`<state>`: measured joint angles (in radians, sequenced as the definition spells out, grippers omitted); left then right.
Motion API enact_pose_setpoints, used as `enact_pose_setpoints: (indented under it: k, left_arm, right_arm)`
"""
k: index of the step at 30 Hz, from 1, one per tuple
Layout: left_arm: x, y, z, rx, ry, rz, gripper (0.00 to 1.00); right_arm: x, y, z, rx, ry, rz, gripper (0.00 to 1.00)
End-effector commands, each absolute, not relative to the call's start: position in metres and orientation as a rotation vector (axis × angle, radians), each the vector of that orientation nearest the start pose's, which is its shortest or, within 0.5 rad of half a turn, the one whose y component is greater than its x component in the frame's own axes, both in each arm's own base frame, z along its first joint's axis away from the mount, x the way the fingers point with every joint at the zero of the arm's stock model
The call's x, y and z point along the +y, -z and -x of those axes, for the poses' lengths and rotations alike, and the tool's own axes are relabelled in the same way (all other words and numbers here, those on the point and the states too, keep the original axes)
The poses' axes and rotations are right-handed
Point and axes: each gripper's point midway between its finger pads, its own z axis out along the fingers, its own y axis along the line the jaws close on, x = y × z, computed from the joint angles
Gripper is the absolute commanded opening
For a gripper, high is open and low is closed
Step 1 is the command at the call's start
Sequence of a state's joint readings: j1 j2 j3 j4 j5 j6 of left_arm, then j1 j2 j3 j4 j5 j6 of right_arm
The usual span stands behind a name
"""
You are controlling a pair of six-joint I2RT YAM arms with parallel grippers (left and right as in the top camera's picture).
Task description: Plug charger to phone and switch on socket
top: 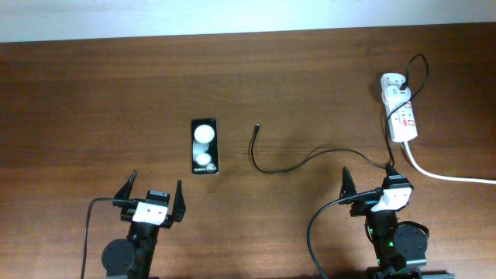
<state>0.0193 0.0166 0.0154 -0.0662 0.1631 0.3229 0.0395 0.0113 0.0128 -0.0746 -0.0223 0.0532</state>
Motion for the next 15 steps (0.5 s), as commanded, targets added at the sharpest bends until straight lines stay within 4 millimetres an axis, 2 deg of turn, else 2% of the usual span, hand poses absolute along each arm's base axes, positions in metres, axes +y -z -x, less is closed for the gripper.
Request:
enact_pose_setpoints:
  k: [1, 15]
  left_arm:
    - [-0.0205, -0.1600, -0.2447, 1.595, -0.152, -0.372, 0.99]
    - [-0.0205, -0.1601, -0.2447, 1.594, -0.152, -0.372, 0.99]
  right_arm:
    - [0.0132, -0.1563, -0.2457, 1.647, -0.088, 0.001, 0.99]
    - [0.0132, -0.1563, -0.2457, 1.647, -0.088, 0.001, 0.99]
